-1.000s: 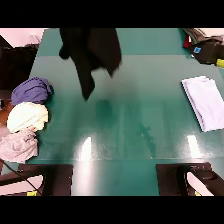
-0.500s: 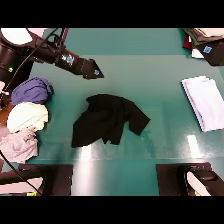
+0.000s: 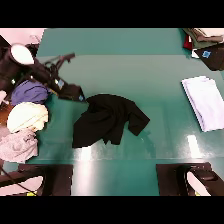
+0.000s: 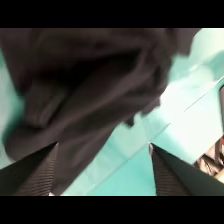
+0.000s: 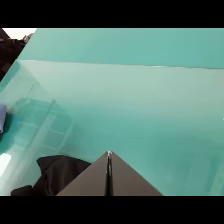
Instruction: Fold the shirts.
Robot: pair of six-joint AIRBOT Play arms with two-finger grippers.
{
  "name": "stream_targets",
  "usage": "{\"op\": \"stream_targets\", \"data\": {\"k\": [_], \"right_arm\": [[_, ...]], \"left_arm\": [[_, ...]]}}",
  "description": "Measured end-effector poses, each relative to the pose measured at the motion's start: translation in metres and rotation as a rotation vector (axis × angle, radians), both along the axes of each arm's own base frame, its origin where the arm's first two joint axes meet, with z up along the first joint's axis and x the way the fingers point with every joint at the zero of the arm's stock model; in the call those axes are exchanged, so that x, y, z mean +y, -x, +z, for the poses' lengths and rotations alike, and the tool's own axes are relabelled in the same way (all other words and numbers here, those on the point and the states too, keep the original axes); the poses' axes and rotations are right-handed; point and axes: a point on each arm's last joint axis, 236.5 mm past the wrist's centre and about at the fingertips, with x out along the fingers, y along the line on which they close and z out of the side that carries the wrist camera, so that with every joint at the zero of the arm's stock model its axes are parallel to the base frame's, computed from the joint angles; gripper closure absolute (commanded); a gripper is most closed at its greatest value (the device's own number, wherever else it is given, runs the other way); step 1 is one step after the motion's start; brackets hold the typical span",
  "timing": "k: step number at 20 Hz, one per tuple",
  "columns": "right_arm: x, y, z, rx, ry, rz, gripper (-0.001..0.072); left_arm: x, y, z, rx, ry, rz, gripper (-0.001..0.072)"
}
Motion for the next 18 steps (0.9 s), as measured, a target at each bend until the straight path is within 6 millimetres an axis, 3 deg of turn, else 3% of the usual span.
{"op": "stream_targets", "data": {"k": [4,7,13,18], "right_arm": [[0.0,0.0,-0.002,0.008,0.005,0.002,0.0689],[0.001,-0.003,-0.012,0.041,0.008,0.01,0.0689],[0.005,-0.01,-0.039,0.141,0.012,0.04,0.0689],[0.005,-0.015,-0.044,0.157,0.008,0.041,0.0689]], "left_arm": [[0.018,0.04,-0.062,0.119,-0.068,0.029,0.0047],[0.025,0.063,-0.096,0.181,-0.095,0.056,0.0047],[0.03,0.097,-0.128,0.281,-0.115,0.073,0.0047],[0.031,0.12,-0.142,0.35,-0.115,0.08,0.0049]]}}
